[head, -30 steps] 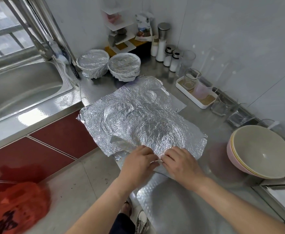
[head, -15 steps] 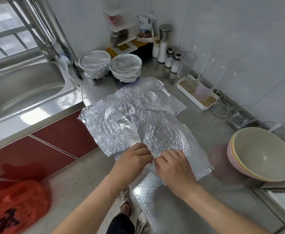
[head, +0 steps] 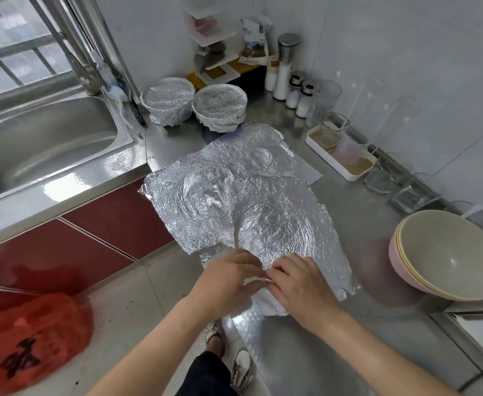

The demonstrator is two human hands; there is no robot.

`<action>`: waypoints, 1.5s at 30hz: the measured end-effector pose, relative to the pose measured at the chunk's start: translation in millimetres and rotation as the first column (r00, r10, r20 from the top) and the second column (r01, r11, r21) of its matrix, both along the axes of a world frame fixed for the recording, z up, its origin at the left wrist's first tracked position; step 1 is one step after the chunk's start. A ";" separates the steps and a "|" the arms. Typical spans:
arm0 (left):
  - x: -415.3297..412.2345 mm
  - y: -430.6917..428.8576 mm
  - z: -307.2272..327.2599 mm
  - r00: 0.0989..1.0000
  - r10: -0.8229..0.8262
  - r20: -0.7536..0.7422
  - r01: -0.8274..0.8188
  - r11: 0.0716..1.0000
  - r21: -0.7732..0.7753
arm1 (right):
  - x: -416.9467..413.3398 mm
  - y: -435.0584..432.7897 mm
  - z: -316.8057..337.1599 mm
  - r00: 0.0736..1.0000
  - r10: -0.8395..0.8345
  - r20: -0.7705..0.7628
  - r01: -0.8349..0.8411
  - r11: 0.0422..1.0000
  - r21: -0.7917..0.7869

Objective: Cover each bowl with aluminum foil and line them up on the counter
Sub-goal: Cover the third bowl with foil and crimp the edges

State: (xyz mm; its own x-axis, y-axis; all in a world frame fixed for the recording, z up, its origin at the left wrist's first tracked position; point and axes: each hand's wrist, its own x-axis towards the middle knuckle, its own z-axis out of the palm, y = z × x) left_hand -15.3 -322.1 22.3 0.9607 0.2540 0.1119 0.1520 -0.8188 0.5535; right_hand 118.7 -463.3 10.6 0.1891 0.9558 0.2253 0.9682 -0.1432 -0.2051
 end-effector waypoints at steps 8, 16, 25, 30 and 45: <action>6.1 -6.1 -17.5 0.995 0.012 0.102 -0.033 0.978 0.206 | -5.1 1.0 -9.9 0.997 -0.029 0.072 0.025 0.998 0.050; 0.6 2.3 -20.4 0.984 -0.101 0.146 0.062 0.966 0.251 | -25.7 4.6 -6.6 0.996 -0.092 0.005 0.092 0.995 0.049; -13.1 -1.1 -5.2 0.994 0.023 0.106 -0.038 0.989 0.140 | -14.9 0.6 1.7 0.918 -0.083 -0.387 0.097 0.995 0.016; -6.3 -7.7 -8.2 0.997 -0.033 0.069 0.026 0.995 0.097 | -6.7 -6.7 -0.8 0.981 0.026 -0.191 -0.028 1.000 -0.006; -7.0 -6.6 -22.7 0.980 -0.081 0.182 0.040 0.975 0.220 | -23.8 -1.1 -12.7 0.998 -0.027 0.051 0.022 0.994 0.111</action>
State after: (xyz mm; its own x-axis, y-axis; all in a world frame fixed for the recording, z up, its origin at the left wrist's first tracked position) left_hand -22.3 -328.7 -0.4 0.9296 0.1464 0.3381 0.0084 -0.9258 0.3779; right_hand 94.9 -464.3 -2.1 0.1973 0.9197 0.3393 0.9745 -0.1463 -0.1701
